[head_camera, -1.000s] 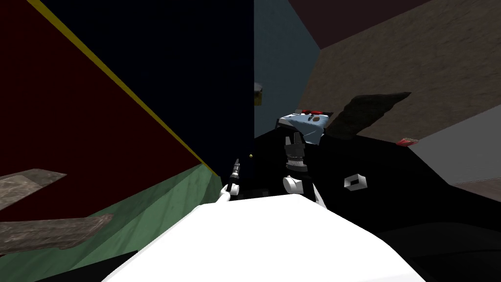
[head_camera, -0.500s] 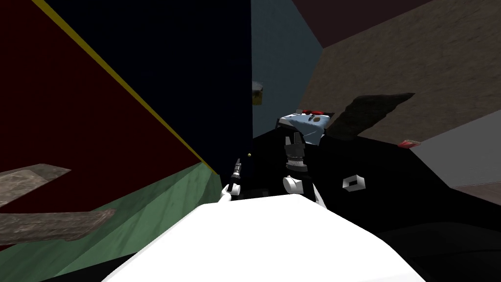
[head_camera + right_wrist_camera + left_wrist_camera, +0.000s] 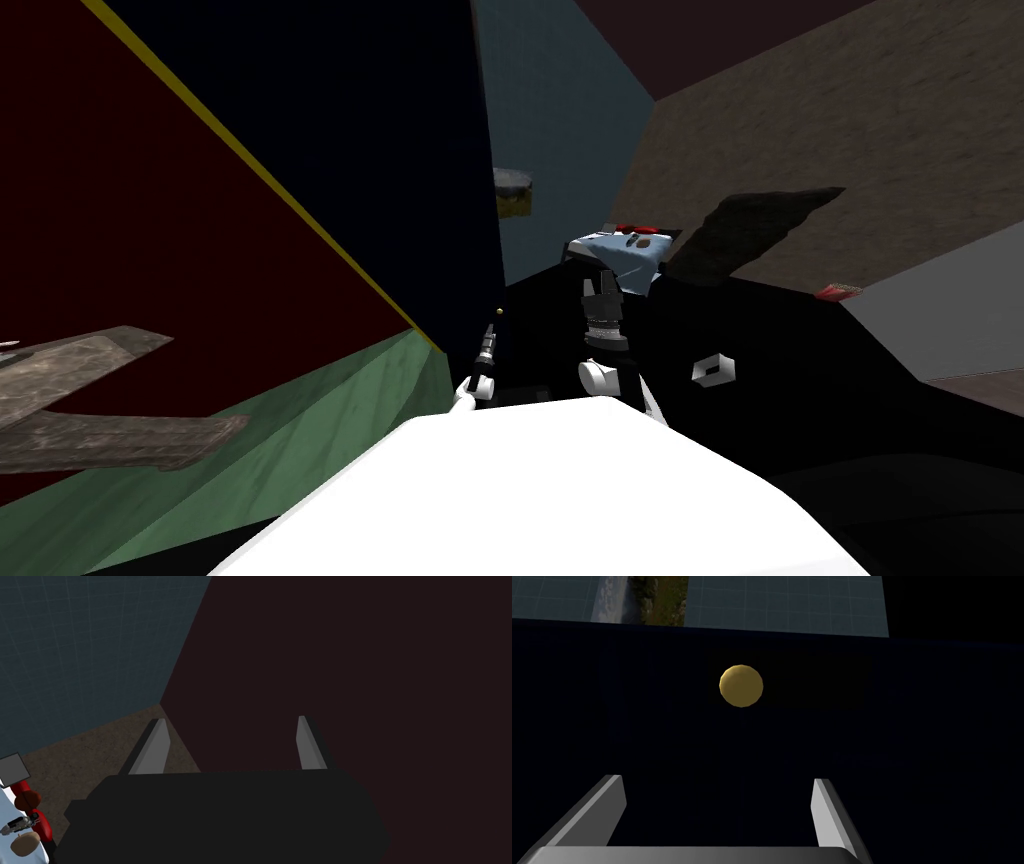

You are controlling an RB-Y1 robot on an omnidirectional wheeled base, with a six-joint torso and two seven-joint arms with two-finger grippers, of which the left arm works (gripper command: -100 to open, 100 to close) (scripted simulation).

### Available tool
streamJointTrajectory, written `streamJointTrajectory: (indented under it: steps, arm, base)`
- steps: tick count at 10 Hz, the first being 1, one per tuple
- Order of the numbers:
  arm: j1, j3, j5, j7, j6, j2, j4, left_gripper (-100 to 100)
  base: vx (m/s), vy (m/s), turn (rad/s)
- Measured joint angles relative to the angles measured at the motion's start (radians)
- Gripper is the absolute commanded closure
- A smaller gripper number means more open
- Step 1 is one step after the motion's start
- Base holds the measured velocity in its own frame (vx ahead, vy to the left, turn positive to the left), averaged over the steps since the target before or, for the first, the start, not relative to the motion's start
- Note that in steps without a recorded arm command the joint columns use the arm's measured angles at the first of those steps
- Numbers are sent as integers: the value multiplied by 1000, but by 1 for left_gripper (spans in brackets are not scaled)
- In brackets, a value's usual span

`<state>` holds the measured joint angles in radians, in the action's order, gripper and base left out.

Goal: Push the door open

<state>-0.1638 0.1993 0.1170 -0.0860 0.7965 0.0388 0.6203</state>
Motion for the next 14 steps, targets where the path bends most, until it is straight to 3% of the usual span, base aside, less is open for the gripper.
streamJointTrajectory:
  steps: [1, 4, 6, 8, 10, 11, 14]
  arm:
    - [0, 0, 0, 0, 0, 1, 0, -100]
    - [7, -1, 0, 1, -8, -42, 14, -100]
    - [-1, -7, 3, -4, 1, -57, 1, -100]
    - [2, -11, 4, -4, 4, -49, 3, -100]
    - [-5, -18, 8, -2, 15, -20, -18, -100]
    - [-6, -18, 8, -2, 17, -18, -20, 100]
    - [-6, -18, 7, -2, 15, -20, -18, 100]
  base:
    - [83, 26, -4]
    - [203, 9, -21]
    - [239, -68, -31]
    - [189, -105, -26]
    - [90, -38, 17]
    - [-8, 2, 3]
    - [-14, 6, -3]
